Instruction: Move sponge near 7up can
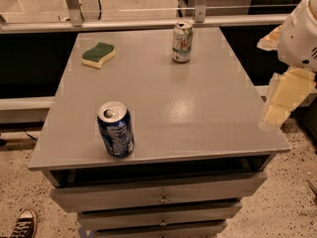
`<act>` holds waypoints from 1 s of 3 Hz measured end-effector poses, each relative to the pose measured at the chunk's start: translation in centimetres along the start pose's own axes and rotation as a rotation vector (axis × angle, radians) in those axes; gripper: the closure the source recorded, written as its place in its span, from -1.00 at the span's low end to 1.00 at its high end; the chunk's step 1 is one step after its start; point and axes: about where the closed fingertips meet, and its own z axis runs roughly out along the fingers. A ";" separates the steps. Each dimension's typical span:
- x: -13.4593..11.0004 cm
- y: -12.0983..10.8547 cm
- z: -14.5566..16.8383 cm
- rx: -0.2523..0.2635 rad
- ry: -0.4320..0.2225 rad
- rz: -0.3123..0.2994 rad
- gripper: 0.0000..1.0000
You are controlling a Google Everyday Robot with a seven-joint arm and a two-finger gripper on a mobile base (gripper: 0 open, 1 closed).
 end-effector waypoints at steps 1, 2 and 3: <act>-4.2 -0.6 3.6 -0.030 -0.129 0.007 -1.00; -10.3 -2.8 7.7 -0.034 -0.278 0.012 -1.00; -17.7 -5.7 10.9 -0.020 -0.441 0.026 -1.00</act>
Offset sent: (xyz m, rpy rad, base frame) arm 0.1387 0.1857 -0.0581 0.4654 -0.0961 0.1079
